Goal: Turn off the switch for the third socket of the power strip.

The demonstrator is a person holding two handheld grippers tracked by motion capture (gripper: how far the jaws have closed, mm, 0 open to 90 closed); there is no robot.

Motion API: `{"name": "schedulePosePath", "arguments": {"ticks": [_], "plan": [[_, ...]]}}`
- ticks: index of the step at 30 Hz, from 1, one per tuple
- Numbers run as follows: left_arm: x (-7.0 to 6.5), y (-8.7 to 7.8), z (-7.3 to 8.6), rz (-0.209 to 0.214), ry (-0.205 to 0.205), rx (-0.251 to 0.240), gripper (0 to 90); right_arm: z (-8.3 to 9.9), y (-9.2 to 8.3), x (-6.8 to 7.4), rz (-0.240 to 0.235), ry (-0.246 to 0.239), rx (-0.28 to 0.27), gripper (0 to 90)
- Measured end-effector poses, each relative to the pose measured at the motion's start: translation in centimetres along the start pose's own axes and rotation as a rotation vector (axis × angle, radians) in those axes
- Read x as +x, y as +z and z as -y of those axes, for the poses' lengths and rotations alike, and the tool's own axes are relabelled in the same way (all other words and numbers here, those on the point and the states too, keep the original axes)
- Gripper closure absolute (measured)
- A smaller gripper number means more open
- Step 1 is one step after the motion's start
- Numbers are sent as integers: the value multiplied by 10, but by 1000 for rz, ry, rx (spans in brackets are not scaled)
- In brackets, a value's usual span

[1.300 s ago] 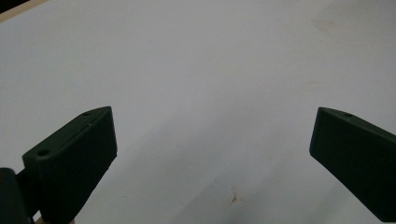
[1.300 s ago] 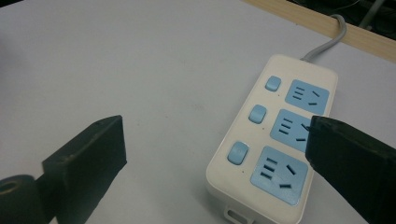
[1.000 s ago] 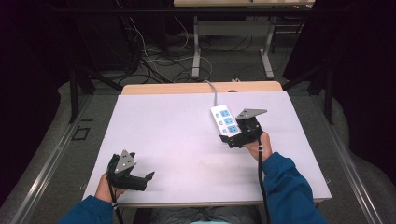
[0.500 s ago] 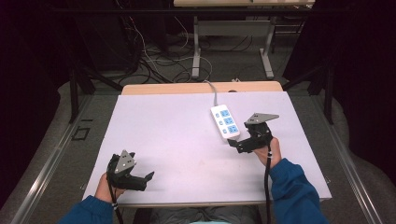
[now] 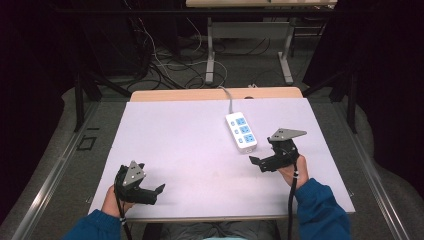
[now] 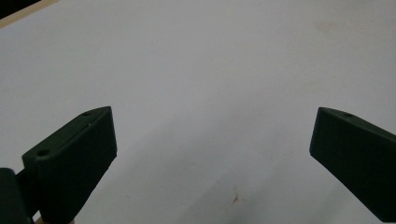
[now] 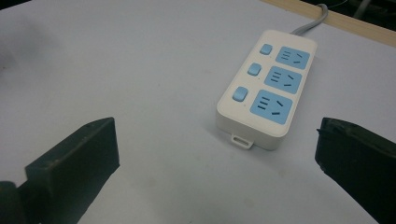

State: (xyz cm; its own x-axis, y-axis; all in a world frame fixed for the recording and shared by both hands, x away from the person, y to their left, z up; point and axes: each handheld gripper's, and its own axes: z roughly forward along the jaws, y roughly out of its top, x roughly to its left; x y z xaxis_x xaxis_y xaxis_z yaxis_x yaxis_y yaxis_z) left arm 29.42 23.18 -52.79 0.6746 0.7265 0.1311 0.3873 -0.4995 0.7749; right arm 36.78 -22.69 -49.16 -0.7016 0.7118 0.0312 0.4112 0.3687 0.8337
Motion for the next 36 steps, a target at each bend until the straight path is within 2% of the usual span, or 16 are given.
{"name": "schedulePosePath", "arguments": {"ticks": [14, 23, 24, 25, 36], "plan": [[0, 0, 0, 1, 8, 4, 5, 14, -15, 8, 22, -13, 3, 0], [0, 0, 0, 1, 8, 4, 6, 25, -23, 9, 32, -18, 13, 0], [0, 0, 0, 1, 8, 3, 5, 26, -24, 10, 44, -8, 15, 0], [0, -1, 0, 2, 9, 5, 5, 27, -26, 9, 32, -13, 28, 0], [0, -1, 0, 0, 5, 1, 5, 39, -35, 9, 53, -3, 23, 0]]}}
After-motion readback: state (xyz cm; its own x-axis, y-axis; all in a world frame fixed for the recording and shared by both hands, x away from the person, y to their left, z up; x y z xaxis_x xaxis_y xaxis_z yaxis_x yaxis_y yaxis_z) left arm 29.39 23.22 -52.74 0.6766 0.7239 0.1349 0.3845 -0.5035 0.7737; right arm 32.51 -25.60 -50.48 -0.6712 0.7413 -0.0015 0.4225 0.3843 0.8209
